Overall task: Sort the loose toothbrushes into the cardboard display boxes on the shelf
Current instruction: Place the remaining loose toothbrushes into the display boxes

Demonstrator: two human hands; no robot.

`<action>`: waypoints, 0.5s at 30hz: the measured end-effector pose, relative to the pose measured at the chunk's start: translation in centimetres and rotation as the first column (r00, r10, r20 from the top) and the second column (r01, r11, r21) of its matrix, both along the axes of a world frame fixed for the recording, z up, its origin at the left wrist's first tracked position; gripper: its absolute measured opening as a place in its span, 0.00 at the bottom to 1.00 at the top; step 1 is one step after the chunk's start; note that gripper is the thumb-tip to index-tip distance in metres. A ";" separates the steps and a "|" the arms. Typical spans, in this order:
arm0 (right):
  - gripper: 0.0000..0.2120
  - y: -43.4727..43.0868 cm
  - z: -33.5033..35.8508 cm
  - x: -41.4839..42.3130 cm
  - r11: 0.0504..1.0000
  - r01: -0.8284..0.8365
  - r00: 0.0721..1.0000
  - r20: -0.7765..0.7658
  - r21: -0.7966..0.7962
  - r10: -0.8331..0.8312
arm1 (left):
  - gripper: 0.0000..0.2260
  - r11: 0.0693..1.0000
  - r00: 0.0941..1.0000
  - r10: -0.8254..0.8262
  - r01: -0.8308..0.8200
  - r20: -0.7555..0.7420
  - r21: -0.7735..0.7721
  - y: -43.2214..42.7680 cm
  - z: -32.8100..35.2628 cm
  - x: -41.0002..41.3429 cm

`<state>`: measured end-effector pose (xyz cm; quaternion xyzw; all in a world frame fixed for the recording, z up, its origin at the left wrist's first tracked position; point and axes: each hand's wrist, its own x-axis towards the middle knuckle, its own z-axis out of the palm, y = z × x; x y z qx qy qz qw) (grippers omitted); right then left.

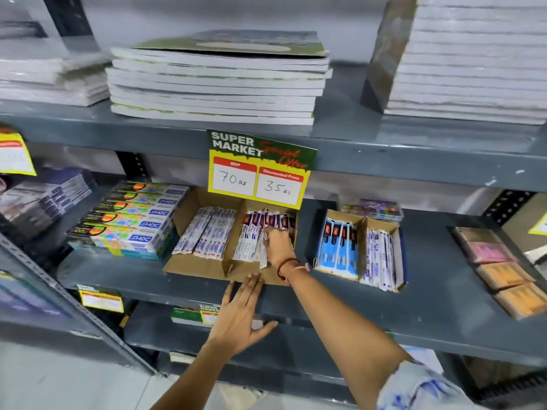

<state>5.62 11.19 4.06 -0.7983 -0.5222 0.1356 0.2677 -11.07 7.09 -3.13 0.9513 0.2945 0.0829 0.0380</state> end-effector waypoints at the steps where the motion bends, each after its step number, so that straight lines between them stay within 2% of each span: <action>1: 0.13 0.1 -0.1 0.0 1.000 -0.003 1.000 0.028 -0.012 0.003 | 0.38 1.000 1.000 -0.003 0.003 0.003 0.003 0.1 0.0 0.0; 6: 0.17 0.1 -1.2 -0.1 0.997 -0.028 0.971 0.236 -0.071 0.044 | 0.38 1.000 1.000 -0.008 0.008 -0.009 0.002 0.3 -0.1 -0.2; 9: 0.21 0.2 -1.6 -0.1 0.983 -0.100 0.934 0.326 -0.156 0.147 | 0.37 1.000 1.000 -0.012 0.012 -0.015 -0.005 0.4 -0.2 -0.3; 15: 0.21 0.7 -2.3 0.1 0.966 -0.115 0.919 0.344 -0.231 0.192 | 0.37 1.000 1.000 -0.018 0.018 0.007 0.011 0.4 -0.2 -0.1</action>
